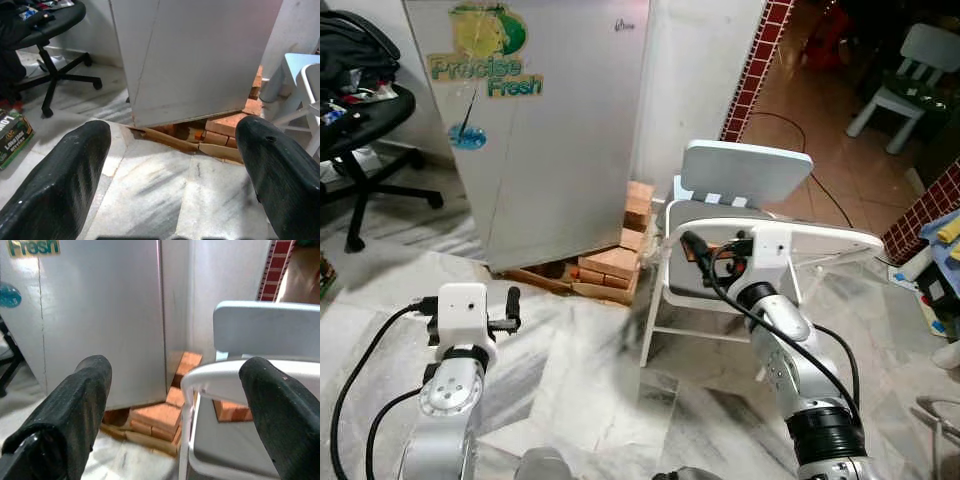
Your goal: Restocking fridge
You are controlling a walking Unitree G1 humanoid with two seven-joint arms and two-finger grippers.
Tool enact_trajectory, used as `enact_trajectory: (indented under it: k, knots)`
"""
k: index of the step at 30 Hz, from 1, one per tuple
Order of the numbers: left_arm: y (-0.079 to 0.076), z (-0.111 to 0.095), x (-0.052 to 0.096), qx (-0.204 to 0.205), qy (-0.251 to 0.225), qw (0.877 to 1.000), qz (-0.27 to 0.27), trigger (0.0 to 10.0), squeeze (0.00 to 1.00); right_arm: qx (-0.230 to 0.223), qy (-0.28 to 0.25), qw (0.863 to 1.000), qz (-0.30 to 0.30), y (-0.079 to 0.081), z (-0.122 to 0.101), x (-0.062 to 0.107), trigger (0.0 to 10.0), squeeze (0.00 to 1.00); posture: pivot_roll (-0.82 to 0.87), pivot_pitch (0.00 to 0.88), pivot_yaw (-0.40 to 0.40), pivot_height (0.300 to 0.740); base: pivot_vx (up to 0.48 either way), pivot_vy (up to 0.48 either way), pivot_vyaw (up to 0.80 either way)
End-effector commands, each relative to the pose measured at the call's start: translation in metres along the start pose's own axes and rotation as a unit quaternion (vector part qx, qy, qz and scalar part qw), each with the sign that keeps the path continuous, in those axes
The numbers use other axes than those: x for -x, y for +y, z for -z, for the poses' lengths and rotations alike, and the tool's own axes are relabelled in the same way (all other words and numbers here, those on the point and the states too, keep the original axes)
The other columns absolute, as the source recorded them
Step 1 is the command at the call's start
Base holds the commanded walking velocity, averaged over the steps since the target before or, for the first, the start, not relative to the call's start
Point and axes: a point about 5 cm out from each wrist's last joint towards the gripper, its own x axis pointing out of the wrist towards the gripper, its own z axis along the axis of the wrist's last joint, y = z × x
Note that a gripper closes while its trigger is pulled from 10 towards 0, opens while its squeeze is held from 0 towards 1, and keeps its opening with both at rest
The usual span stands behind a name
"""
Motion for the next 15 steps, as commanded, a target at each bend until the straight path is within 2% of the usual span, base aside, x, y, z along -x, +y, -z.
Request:
enact_trajectory:
  k: [1, 15]
  knots:
    - [0.0014, 0.0005, -0.0023, -0.003, 0.002, 1.000, 0.004, 10.0, 0.00, 0.003, -0.004, 1.000, 0.009, 0.0004, -0.0002, -0.0017, 10.0, 0.00, 0.17, 0.000, -0.083, 0.740, 0.000, 0.480, 0.00]
    - [-0.0020, 0.0005, -0.0065, -0.010, -0.003, 1.000, 0.014, 10.0, 0.00, 0.010, -0.022, 0.999, 0.025, 0.0008, -0.0028, -0.0047, 10.0, 0.00, 0.15, 0.000, -0.079, 0.740, 0.000, 0.480, 0.00]
